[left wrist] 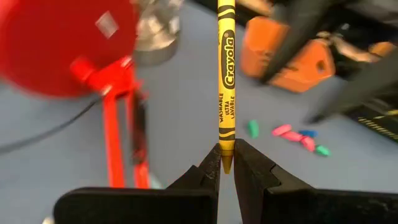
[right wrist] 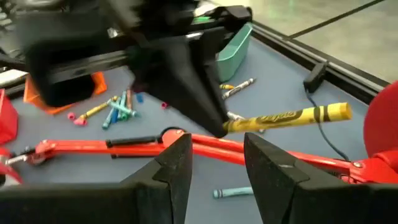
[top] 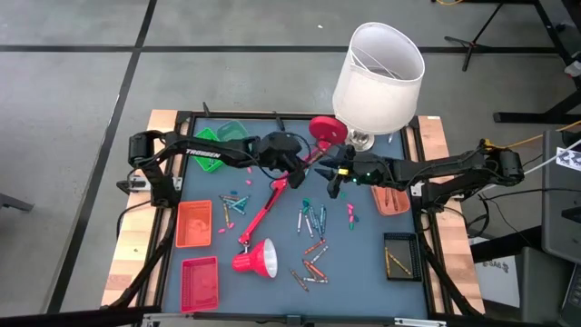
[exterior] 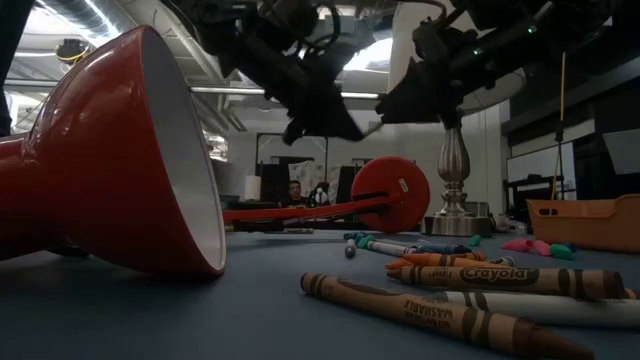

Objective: Sort crayons
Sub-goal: Put the green crayon into the green bin

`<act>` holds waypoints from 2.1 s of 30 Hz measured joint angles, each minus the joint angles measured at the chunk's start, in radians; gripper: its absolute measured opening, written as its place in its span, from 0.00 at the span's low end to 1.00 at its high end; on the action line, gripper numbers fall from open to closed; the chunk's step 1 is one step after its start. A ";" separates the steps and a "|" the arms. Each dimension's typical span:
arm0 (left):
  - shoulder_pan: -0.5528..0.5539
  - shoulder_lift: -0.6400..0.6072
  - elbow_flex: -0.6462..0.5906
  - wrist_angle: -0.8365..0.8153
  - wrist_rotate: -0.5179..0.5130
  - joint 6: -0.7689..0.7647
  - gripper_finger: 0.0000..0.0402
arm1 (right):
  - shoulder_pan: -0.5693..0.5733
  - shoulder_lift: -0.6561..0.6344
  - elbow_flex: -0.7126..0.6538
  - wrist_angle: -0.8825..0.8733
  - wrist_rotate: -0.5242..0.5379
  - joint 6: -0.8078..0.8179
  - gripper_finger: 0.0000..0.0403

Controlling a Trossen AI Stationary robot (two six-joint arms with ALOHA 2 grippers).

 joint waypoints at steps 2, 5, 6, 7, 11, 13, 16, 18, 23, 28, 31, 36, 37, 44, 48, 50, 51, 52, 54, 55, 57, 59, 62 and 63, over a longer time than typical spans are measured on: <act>-0.018 0.000 0.000 0.037 -0.017 0.029 0.05 | 0.000 0.000 0.000 -0.001 0.020 0.027 0.35; -0.040 0.000 0.000 0.075 -0.054 0.063 0.05 | 0.000 0.000 0.000 -0.001 0.030 0.070 0.35; -0.046 0.000 0.000 0.085 -0.065 0.070 0.05 | 0.000 0.000 0.000 -0.002 0.030 0.081 0.35; -0.051 0.000 0.000 0.090 -0.069 0.080 0.05 | 0.000 0.000 0.000 -0.002 0.030 0.087 0.35; -0.068 0.000 0.000 0.091 -0.085 0.090 0.05 | 0.000 0.000 0.000 -0.001 0.030 0.107 0.35; -0.076 0.000 0.000 0.093 -0.099 0.091 0.05 | 0.000 0.000 0.000 -0.001 0.032 0.137 0.35; -0.085 0.000 0.000 0.093 -0.110 0.091 0.05 | 0.001 0.000 0.000 -0.001 0.055 0.143 0.35; -0.092 0.000 0.000 0.093 -0.116 0.091 0.05 | 0.001 0.000 0.000 0.001 0.060 0.143 0.35; -0.109 0.000 0.000 0.094 -0.111 0.091 0.04 | -0.001 0.000 0.000 0.010 0.077 0.132 0.35; -0.114 0.000 0.000 0.094 -0.119 0.091 0.04 | 0.000 0.000 0.000 0.009 0.072 0.129 0.35; -0.116 0.000 0.000 0.092 -0.118 0.092 0.04 | 0.000 0.000 0.000 0.009 0.065 0.129 0.35; -0.114 0.000 0.000 0.083 -0.119 0.092 0.04 | 0.000 0.000 0.000 -0.014 0.064 0.129 0.35; -0.114 0.000 0.000 0.083 -0.119 0.092 0.04 | 0.000 0.000 0.000 -0.022 0.064 0.129 0.35; -0.112 0.000 0.000 0.047 -0.129 0.091 0.04 | 0.000 0.000 0.000 -0.062 0.064 0.129 0.35; -0.112 0.000 0.000 0.000 -0.145 0.091 0.05 | 0.000 0.000 0.000 -0.063 0.064 0.129 0.35; -0.112 0.000 0.000 -0.018 -0.146 0.091 0.05 | 0.000 0.000 0.000 -0.064 0.064 0.129 0.35; -0.112 0.000 0.000 -0.026 -0.146 0.091 0.05 | 0.000 0.000 0.000 -0.065 0.064 0.129 0.35; -0.112 0.000 0.000 -0.029 -0.146 0.091 0.05 | 0.000 0.000 0.000 -0.066 0.064 0.129 0.35; -0.112 0.000 0.000 -0.030 -0.146 0.091 0.05 | 0.000 0.000 0.000 -0.073 0.064 0.129 0.35; -0.112 0.000 0.000 -0.030 -0.147 0.091 0.05 | 0.000 0.000 0.000 -0.075 0.064 0.129 0.35; -0.112 0.000 0.000 -0.031 -0.159 0.091 0.08 | 0.000 0.000 0.000 -0.081 0.064 0.129 0.35; -0.112 0.000 0.000 -0.036 -0.180 0.091 0.11 | 0.000 0.000 0.000 -0.082 0.064 0.129 0.35; -0.112 0.000 0.000 -0.055 -0.217 0.091 0.18 | 0.000 0.000 0.000 -0.082 0.064 0.129 0.35; -0.112 0.000 0.000 -0.058 -0.226 0.091 0.20 | 0.000 0.000 0.000 -0.082 0.064 0.129 0.35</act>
